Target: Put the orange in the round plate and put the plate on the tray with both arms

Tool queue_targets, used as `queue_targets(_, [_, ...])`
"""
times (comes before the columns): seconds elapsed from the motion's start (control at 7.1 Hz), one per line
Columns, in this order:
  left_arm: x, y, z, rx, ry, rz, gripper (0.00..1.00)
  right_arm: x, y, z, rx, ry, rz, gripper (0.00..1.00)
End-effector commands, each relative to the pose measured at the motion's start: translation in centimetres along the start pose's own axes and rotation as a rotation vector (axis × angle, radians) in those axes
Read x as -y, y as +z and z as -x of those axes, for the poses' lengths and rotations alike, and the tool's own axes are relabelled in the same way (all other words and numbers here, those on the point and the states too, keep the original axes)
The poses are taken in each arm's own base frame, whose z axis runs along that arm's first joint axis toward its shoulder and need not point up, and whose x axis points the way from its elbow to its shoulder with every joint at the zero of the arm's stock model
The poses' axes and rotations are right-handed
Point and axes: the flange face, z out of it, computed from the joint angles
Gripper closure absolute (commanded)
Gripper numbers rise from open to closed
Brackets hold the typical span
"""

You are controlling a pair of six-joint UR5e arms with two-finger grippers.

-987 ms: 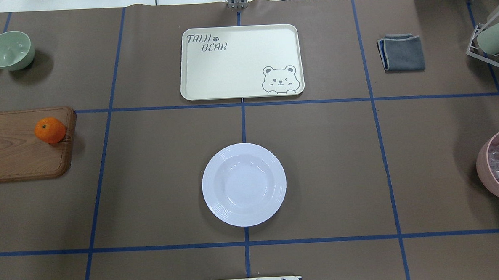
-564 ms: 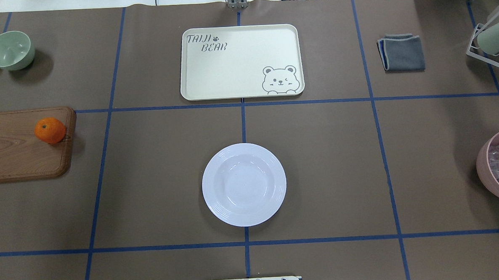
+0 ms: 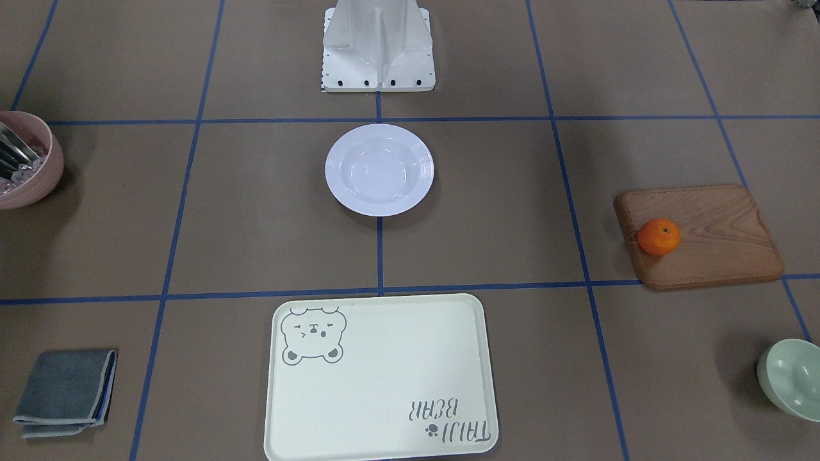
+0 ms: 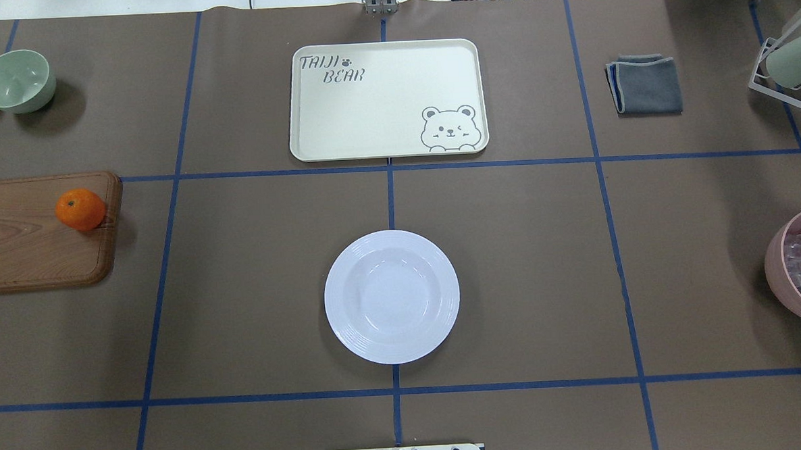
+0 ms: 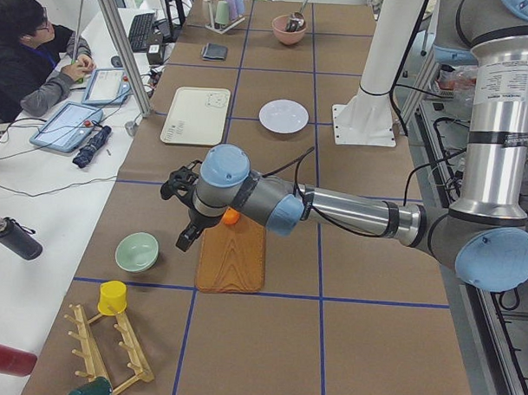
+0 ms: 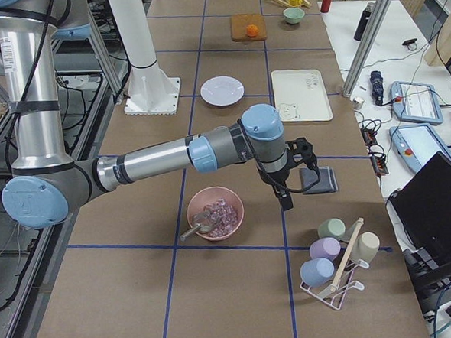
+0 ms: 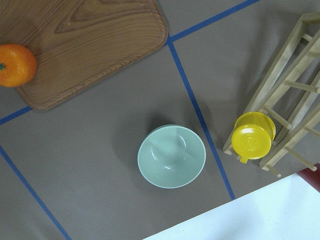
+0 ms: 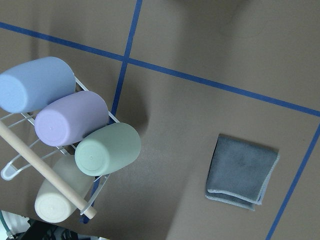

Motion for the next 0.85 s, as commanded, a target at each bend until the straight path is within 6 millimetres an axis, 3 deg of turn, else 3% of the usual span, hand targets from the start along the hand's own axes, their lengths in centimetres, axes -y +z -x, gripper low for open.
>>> queue_targets(0.0, [1.7, -0.5, -1.1, 0.001, 0.027, -0.045, 0.01, 0.5, -0.3, 0.5, 0.012, -0.024, -0.053, 0.00])
queue_targets(0.28, [3.1, 3.3, -5.5, -0.065, 0.021, -0.012, 0.01, 1.5, -0.1, 2.8, 0.100, -0.018, -0.054, 0.00])
queue_targets(0.42, [3.9, 5.6, -8.8, -0.106, -0.050, -0.001, 0.01, 2.3, -0.2, 6.1, 0.133, 0.042, -0.050, 0.00])
queue_targets(0.56, [4.0, 7.9, -11.6, -0.146, -0.152, 0.012, 0.01, 3.1, -0.4, 10.7, 0.164, 0.131, -0.039, 0.00])
queue_targets(0.7, [4.1, 9.8, -13.5, -0.131, -0.223, 0.020, 0.01, 3.4, -0.2, 14.4, 0.179, 0.211, -0.032, 0.00])
